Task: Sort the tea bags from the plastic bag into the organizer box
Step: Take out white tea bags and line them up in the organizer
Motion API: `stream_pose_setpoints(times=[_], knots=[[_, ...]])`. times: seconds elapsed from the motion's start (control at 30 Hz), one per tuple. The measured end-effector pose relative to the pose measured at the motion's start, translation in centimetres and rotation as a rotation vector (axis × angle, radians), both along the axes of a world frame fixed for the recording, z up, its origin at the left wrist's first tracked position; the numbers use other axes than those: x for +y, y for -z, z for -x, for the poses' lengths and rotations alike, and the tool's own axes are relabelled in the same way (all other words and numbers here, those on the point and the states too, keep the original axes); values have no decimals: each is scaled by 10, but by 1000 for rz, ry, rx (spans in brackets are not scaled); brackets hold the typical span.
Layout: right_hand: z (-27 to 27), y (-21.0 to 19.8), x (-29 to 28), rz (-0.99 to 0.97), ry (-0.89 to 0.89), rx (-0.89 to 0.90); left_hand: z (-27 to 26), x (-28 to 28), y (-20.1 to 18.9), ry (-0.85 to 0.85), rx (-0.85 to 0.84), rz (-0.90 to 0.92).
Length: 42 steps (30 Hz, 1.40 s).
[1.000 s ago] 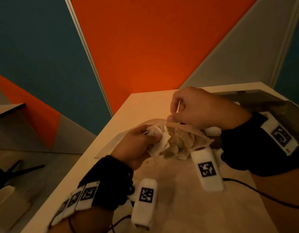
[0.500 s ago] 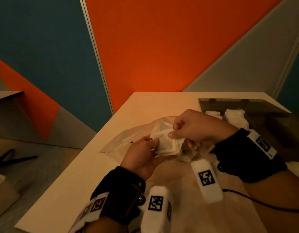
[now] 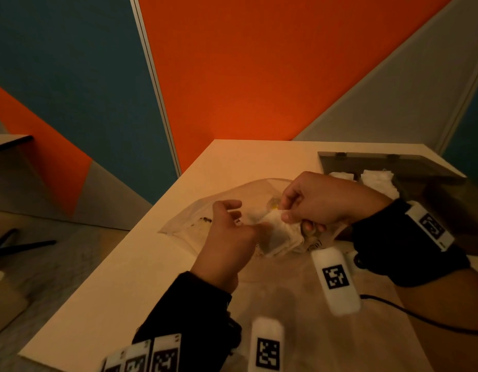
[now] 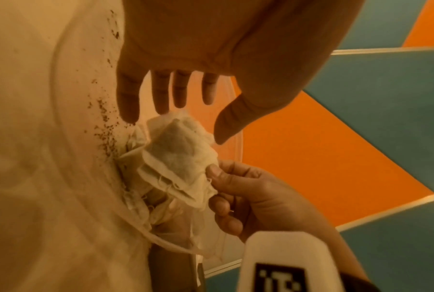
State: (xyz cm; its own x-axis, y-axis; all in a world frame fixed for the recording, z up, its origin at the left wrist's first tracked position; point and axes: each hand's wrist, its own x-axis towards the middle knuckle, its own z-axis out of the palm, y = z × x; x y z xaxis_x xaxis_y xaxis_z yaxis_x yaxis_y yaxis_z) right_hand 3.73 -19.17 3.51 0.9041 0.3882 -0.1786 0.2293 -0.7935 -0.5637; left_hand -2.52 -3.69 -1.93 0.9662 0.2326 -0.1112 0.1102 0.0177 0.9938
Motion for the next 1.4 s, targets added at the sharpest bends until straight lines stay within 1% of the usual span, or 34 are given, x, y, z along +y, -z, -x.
stream_pose_setpoints(times=[0.07,0.1,0.17,0.27,0.33,0.47,0.57,0.63,0.7,0.8,0.87,0.93,1.0,1.07,1.1,1.13,1.2,1.27,1.33,1.4], knots=[[1,-1,1,3,-12,4,-2,-3,2,73,-102,-202],[1,-1,1,4,-19,1,-3,-3,3,124,-128,-296],[2,-1,1,5,-20,-9,-5,-4,4,190,-138,-429],[1,-1,1,-50,-1,1,-12,-4,5,134,-108,-558],[1,-2,0,-93,15,9,-16,-2,6,101,-91,-538],[1,-7,-3,-97,15,-37,-19,3,5,122,-103,-453],[2,-10,-2,-111,12,-73,-18,0,2,144,-129,-334],[3,-9,-1,-141,14,-91,-20,-1,1,172,-93,-331],[3,-10,-2,-179,36,-107,-22,1,3,201,-54,-407],[4,-16,-8,-188,87,-183,-25,6,6,178,-28,-492],[5,-21,-13,-177,107,-232,-24,9,7,154,-53,-494],[8,-27,-17,-171,109,-233,-22,7,4,161,-98,-482],[11,-30,-19,-143,83,-214,-21,5,2,242,-93,-641],[12,-32,-20,-112,61,-207,-23,2,1,373,-6,-865],[13,-32,-19,-97,53,-208,-24,1,0,411,39,-947],[14,-33,-19,-85,47,-212,-26,0,0,419,52,-1012],[15,-35,-21,-69,38,-229,-28,-2,-3,379,34,-1094],[16,-40,-27,-76,40,-252,-25,0,-8,327,0,-1137],[17,-48,-36,-91,46,-285,-17,2,-19,310,-63,-1154],[22,-58,-47,-103,46,-294,-5,3,-37,322,-140,-1106]])
